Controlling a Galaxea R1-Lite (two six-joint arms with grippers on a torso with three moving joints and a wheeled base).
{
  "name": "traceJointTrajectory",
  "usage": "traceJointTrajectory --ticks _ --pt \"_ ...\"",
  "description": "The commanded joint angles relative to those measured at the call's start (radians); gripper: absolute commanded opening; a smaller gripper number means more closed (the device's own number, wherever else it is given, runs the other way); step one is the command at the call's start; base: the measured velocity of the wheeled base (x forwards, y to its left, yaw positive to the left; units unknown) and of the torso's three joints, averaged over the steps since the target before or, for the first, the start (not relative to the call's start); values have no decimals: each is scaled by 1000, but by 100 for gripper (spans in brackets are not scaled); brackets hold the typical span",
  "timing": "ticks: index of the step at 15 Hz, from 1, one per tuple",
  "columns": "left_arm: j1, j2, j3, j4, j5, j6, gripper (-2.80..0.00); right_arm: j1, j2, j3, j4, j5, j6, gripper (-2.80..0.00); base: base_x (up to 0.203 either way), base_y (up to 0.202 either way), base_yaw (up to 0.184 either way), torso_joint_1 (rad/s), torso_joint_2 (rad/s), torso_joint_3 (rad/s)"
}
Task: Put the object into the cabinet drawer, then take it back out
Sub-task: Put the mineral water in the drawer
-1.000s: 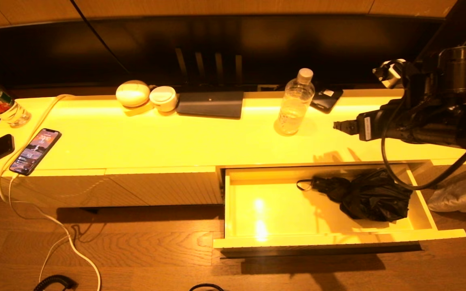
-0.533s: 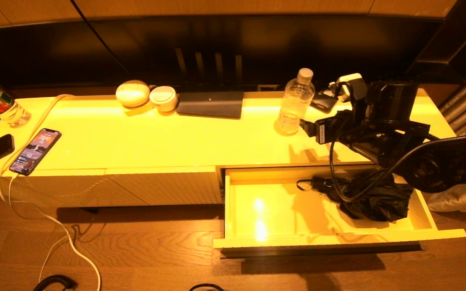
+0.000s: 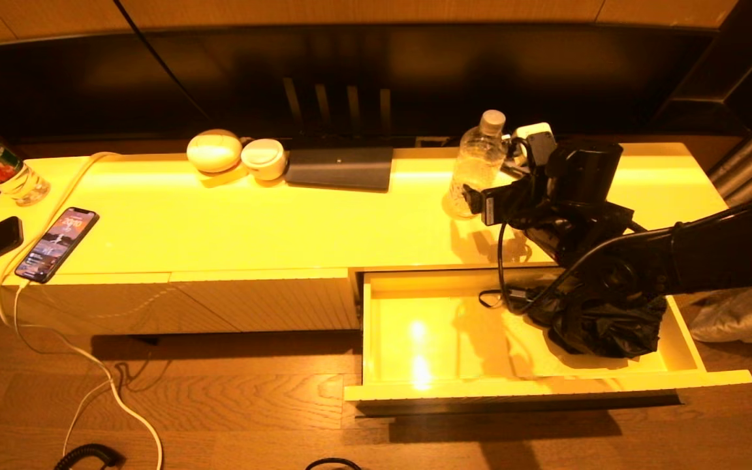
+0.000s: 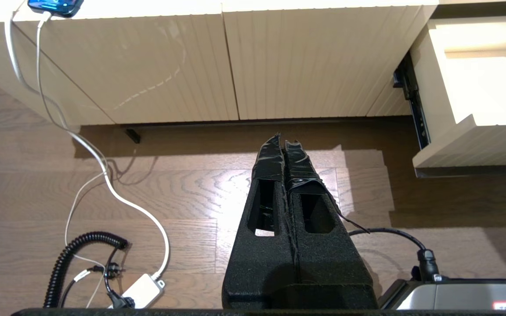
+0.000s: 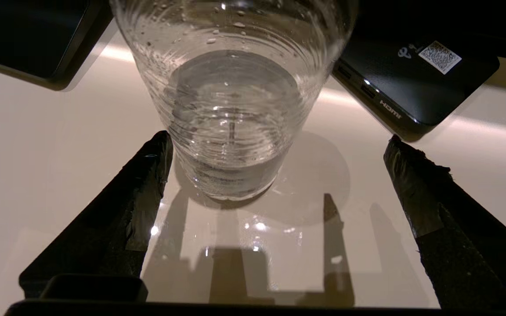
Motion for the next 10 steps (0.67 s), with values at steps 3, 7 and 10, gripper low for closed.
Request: traceJointTrajectory --ticks 3,7,10 --pt "0 0 2 0 0 0 -280 5 106 -142 -7 -34 -5 0 0 0 0 0 0 0" --pt "0 0 2 0 0 0 -280 6 169 -217 -14 -65 -32 0 0 0 0 0 0 0" --pt "0 0 2 0 0 0 -280 6 178 -246 -27 -65 -39 0 0 0 0 0 0 0"
